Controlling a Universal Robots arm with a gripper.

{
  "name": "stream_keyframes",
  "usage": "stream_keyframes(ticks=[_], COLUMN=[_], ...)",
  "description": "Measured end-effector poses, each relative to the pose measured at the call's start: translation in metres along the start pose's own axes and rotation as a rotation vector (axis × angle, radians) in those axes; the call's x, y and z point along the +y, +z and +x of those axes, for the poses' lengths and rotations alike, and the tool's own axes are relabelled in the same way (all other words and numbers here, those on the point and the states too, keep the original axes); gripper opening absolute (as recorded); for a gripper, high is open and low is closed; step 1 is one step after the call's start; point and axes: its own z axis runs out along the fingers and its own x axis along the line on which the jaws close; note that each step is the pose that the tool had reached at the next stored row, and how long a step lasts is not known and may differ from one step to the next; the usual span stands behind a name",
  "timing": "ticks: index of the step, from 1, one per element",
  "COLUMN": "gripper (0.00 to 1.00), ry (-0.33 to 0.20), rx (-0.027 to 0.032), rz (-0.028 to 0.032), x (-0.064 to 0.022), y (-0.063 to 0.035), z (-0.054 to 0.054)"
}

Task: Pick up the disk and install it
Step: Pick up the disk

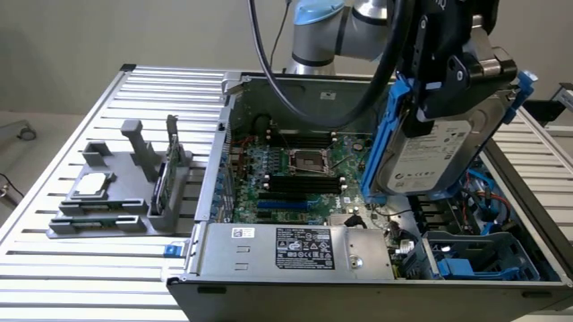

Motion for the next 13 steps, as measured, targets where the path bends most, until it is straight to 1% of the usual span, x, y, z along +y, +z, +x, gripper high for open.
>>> stream_keyframes(ticks=[13], gripper=[0.33], ry=[0.000], rx=[0.0000], rz=[0.0000], x=[-0.0115], y=[0.0065], z=[0.025])
